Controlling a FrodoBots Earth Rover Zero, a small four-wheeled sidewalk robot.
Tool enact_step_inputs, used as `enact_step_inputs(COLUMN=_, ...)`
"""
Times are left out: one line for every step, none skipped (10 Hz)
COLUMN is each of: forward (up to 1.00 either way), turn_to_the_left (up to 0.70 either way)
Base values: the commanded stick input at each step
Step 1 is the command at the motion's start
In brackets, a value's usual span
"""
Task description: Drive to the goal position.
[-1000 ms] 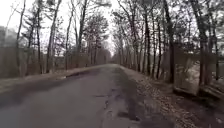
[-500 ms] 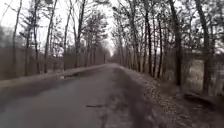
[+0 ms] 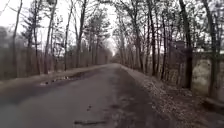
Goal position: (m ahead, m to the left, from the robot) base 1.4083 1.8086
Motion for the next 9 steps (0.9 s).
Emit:
enact_step_inputs(forward=0.85, turn_to_the_left=0.0)
enact_step_inputs(forward=0.85, turn_to_the_left=0.0)
enact_step_inputs(forward=0.85, turn_to_the_left=0.0)
enact_step_inputs(forward=0.85, turn_to_the_left=-0.07)
enact_step_inputs(forward=0.85, turn_to_the_left=-0.18)
enact_step_inputs(forward=0.85, turn_to_the_left=-0.3)
enact_step_inputs(forward=0.85, turn_to_the_left=-0.03)
enact_step_inputs(forward=0.85, turn_to_the_left=-0.08)
enact_step_inputs(forward=0.85, turn_to_the_left=-0.13)
